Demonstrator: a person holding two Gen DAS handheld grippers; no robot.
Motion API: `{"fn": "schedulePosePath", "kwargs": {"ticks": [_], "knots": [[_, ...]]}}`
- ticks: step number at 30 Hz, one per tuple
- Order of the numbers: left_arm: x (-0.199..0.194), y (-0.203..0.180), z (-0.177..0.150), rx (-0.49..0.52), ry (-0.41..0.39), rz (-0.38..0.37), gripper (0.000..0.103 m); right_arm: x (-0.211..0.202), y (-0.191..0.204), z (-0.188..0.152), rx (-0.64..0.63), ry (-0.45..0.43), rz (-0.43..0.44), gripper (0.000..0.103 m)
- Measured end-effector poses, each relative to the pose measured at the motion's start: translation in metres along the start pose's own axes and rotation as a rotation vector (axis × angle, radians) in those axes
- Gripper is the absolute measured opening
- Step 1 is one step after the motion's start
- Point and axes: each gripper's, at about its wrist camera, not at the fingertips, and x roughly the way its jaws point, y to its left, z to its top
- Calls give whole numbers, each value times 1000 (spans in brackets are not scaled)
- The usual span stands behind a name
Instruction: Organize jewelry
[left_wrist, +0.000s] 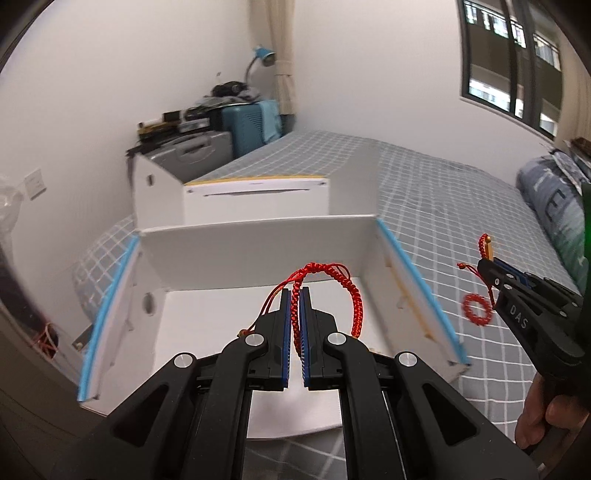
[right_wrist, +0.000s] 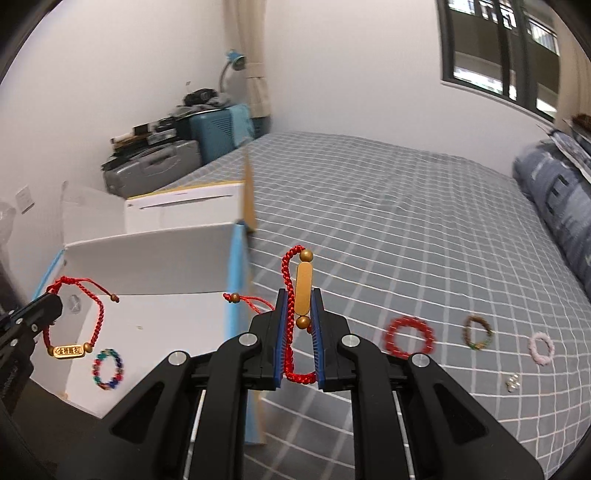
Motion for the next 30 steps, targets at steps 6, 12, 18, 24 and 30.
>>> {"fn": "schedulePosePath", "kwargs": {"ticks": [6, 12, 18, 24, 30], "knots": [[8, 36, 2, -48, 33, 58, 4, 11, 46, 4, -56, 23, 56, 11], [19, 59, 1, -74, 78, 89, 4, 26, 84, 4, -102, 75, 101, 11], [38, 72, -3, -80, 140, 111, 4, 42, 109, 1, -133, 146, 116, 11], [57, 84, -8, -107, 213, 109, 4, 62, 117, -4, -135, 229, 115, 11], [70, 90, -13, -120, 273, 104, 4, 75, 123, -10, -134, 307, 110, 11]]}}
